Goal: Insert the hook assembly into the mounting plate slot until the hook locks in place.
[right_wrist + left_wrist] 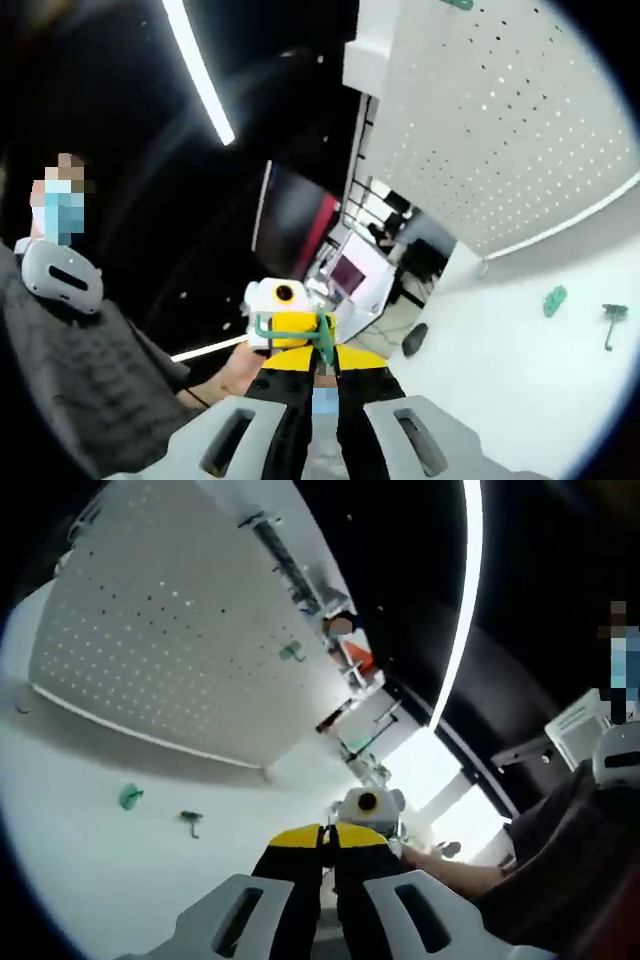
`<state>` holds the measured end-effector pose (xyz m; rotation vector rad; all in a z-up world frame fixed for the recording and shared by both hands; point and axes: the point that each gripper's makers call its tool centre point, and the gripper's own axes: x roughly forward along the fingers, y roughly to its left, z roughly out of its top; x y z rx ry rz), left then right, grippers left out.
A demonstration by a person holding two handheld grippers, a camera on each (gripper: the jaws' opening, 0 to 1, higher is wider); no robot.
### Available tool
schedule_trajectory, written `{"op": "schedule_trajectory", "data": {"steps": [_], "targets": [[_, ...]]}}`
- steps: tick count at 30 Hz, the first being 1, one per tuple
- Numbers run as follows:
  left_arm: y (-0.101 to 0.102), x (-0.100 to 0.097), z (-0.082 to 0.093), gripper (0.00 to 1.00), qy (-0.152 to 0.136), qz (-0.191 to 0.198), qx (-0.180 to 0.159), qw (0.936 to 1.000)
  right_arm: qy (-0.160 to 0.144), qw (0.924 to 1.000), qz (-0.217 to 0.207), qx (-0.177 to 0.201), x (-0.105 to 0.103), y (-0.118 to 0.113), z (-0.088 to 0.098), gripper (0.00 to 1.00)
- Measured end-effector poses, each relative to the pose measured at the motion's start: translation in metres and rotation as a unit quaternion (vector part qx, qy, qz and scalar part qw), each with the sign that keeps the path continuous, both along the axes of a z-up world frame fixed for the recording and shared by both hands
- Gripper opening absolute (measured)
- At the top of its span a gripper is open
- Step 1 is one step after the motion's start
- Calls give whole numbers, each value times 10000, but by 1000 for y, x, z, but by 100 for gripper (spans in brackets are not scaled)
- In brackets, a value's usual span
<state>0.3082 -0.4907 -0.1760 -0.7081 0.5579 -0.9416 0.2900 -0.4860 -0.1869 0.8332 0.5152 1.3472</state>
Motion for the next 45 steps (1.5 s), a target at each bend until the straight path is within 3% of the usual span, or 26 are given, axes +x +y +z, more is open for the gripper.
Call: {"op": "schedule_trajectory", "data": {"steps": [6, 9, 12, 16, 18, 20, 23, 25, 28, 33, 37, 38, 41, 45], "targets": [[1, 2, -4, 2, -45, 73, 152, 9998, -479, 9972, -26, -581, 3, -1, -5, 7], [3, 4, -9, 2, -92, 120, 322, 9994, -567, 9929, 0, -1042, 5, -1, -13, 7], [7, 6, -14, 2, -80, 209, 440, 9988, -843, 9867, -104, -1386, 9, -3, -19, 7], [11, 7, -20, 2, -134, 266, 720, 9970, -924, 9783, -259, -1838, 14, -9, -27, 7], [14, 8, -26, 2, -107, 296, 982, 9947, -1280, 9616, -167, -2423, 13, -11, -39, 8], [18, 9, -33, 2, -159, 328, 1278, 9911, -1424, 9518, -20, -2718, 8, -12, -44, 7], [19, 10, -38, 2, -162, 371, 1486, 9881, -1952, 9245, -33, -3274, 9, -13, -48, 7], [23, 11, -43, 2, -169, 425, 1703, 9843, -2013, 9169, -148, -3444, 11, -14, -46, 7], [25, 11, -47, 2, -190, 466, 1953, 9794, -2067, 9114, -242, -3549, 13, -13, -41, 6], [32, 13, -53, 2, -56, 648, 2109, 9753, -2189, 8992, -331, -3774, 13, -10, -34, 6], [36, 16, -56, 2, -8, 806, 2200, 9722, -2008, 9057, -366, -3714, 11, -3, -29, 7], [35, 15, -56, 2, -1, 808, 2226, 9716, -2031, 9040, -356, -3744, 11, -2, -29, 7], [32, 14, -57, 3, -1, 800, 2265, 9707, -2395, 8798, -248, -4099, 11, 0, -35, 7], [29, 14, -57, 3, 51, 810, 2211, 9719, -2403, 8842, -239, -3998, 11, 9, -34, 7]]}}
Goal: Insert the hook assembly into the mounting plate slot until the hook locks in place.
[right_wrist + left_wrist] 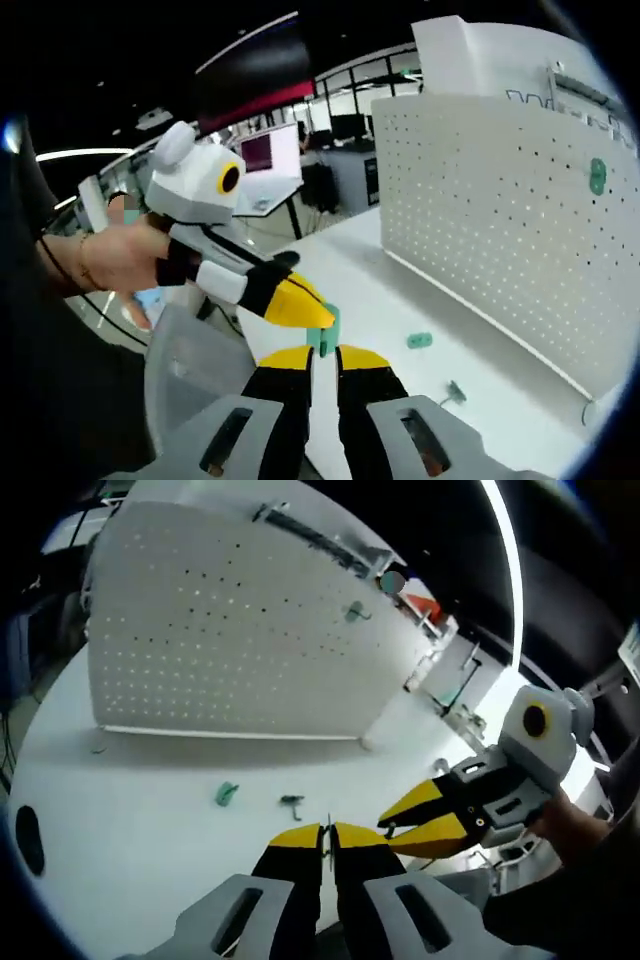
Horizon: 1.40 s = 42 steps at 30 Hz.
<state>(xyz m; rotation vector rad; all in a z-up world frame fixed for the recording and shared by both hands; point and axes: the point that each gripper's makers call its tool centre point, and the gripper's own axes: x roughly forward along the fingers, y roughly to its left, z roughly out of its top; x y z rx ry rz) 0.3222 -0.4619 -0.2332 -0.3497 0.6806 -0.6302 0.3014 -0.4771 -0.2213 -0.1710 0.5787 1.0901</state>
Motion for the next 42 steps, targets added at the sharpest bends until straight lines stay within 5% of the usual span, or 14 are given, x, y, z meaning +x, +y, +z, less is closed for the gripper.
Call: {"op": "schedule_trajectory", "data": {"steps": [20, 33, 42], "targets": [[-9, -6, 7, 3, 193, 235, -634, 9975, -197, 9998, -46, 10, 3, 2, 2, 1], [-10, -6, 4, 3, 316, 334, -687, 9966, -293, 9996, 5, -21, 3, 0, 0, 2], [-11, -6, 7, 2, 367, 310, -868, 9951, -114, 9996, -6, 265, 3, -1, 4, 1]]}}
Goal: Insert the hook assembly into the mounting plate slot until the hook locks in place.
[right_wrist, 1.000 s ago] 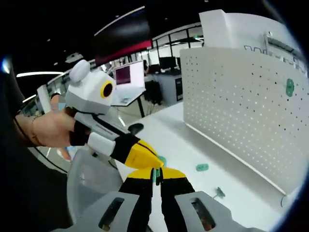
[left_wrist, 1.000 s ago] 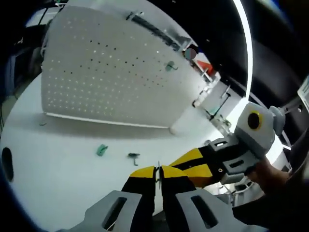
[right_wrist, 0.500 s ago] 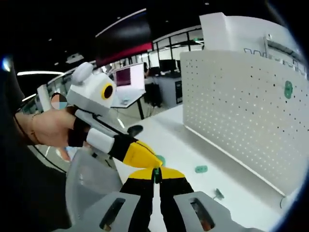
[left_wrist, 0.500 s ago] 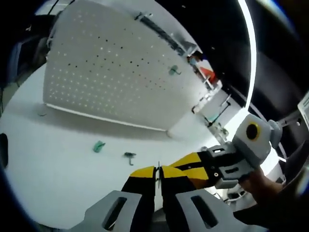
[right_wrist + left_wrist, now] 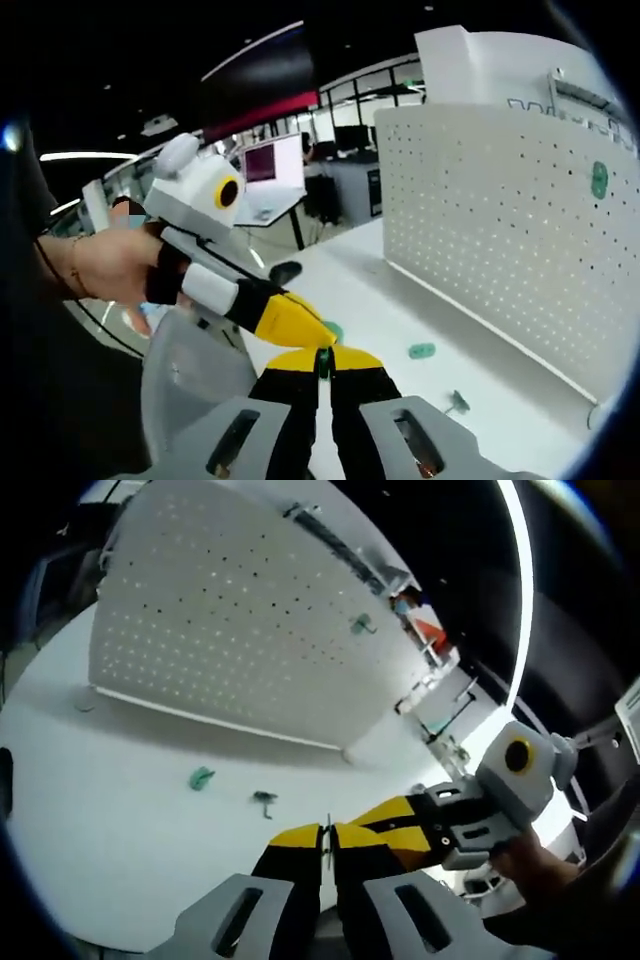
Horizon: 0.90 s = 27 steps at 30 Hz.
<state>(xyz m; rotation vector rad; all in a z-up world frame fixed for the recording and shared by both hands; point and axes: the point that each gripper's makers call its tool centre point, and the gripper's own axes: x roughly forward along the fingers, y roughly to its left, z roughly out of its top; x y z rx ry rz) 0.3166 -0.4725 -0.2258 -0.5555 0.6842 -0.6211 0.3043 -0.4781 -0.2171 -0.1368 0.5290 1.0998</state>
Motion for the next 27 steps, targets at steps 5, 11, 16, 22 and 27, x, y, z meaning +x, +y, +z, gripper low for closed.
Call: {"op": "schedule_trajectory", "data": {"steps": [5, 11, 16, 22, 27], "targets": [[-2, 1, 0, 3, -82, 10, 67, 9999, -137, 9998, 20, -142, 0, 0, -1, 0], [-2, 0, -1, 4, -177, -66, 139, 9997, -201, 9996, 2, -197, 0, -1, -1, 0], [0, 1, 2, 5, -258, -117, 92, 9996, -265, 9995, 8, -163, 0, 0, 1, 0], [1, 2, 9, 6, -678, -319, 366, 9965, -380, 9991, -4, -166, 3, 0, 6, 0], [1, 2, 12, 7, -799, -338, 399, 9954, -459, 9988, -59, -176, 7, -2, 9, 0]]}}
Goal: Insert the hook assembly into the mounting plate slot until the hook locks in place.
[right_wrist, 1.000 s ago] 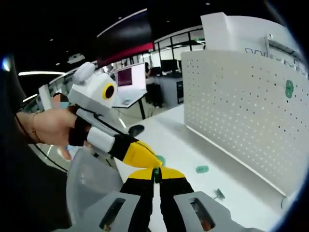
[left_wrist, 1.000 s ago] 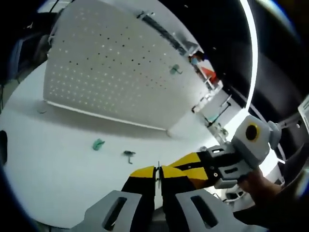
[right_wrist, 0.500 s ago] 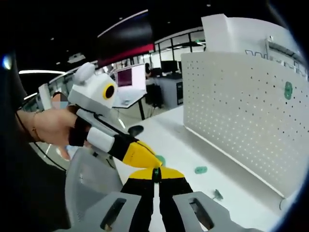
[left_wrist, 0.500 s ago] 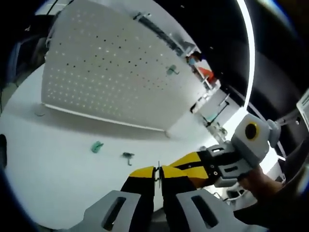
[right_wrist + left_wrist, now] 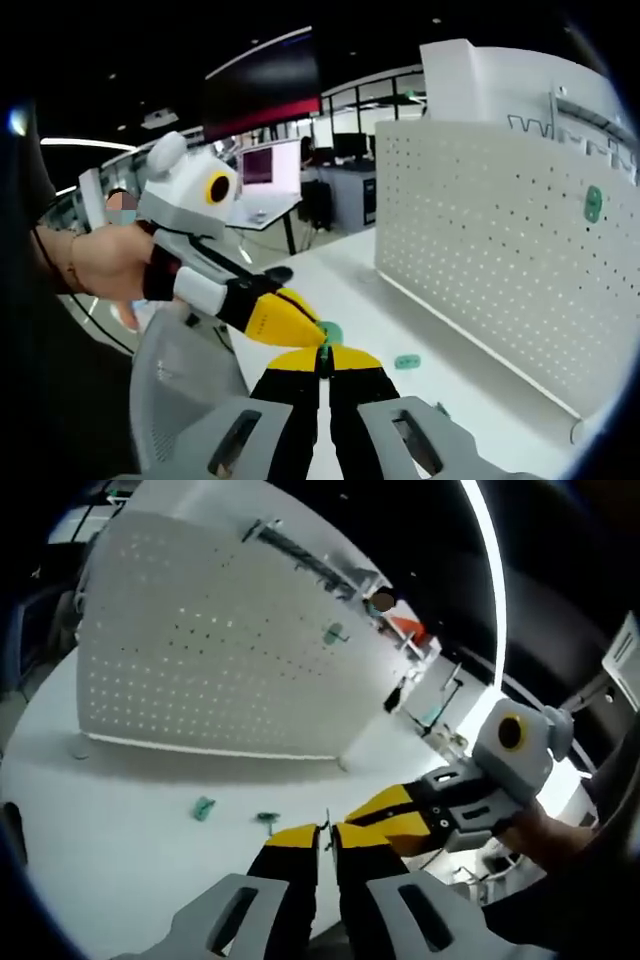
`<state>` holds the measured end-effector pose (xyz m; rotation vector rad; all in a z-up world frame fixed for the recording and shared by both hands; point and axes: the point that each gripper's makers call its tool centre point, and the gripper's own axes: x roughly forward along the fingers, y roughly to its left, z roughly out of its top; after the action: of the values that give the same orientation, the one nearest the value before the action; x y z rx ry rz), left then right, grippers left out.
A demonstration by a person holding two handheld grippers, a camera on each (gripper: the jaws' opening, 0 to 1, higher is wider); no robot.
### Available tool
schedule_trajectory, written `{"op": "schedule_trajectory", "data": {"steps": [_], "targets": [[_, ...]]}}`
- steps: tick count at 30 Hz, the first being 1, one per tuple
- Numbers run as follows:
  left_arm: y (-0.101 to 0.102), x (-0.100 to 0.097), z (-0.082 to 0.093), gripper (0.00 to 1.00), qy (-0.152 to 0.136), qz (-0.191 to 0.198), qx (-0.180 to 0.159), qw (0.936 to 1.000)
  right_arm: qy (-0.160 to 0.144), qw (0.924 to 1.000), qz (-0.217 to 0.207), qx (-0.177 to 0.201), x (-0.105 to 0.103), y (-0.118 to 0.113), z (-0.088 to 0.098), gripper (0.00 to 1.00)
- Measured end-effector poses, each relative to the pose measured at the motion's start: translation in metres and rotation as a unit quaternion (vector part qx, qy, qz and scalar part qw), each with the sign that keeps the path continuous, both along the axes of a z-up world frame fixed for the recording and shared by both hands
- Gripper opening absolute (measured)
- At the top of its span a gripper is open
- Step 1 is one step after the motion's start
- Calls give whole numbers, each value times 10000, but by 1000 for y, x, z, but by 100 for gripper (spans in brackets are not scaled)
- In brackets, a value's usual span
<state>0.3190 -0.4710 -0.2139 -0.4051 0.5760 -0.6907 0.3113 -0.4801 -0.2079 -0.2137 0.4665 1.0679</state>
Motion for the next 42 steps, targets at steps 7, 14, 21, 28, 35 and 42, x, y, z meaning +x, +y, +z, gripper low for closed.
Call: {"op": "schedule_trajectory", "data": {"steps": [7, 14, 21, 28, 35, 42], "targets": [[3, 1, 4, 14, -375, -84, 200, 9991, -83, 9998, -164, 34, 8, -8, 5, 0], [3, -1, 15, 5, -995, -301, 546, 9931, -68, 9994, -324, 99, 15, -16, 8, 0], [-1, -3, 19, 18, -994, -385, 424, 9934, -51, 9991, -418, 97, 18, -21, 8, 0], [-4, 0, 20, 53, -1006, -321, 576, 9927, -101, 9987, -495, 92, 22, -26, 9, 0], [-5, 0, 24, 75, -961, -222, 536, 9937, -166, 9973, -709, 79, 33, -40, 12, 0], [11, 7, 28, 98, -897, 150, 724, 9932, -300, 9942, -1030, 60, 48, -61, 18, 0]]}}
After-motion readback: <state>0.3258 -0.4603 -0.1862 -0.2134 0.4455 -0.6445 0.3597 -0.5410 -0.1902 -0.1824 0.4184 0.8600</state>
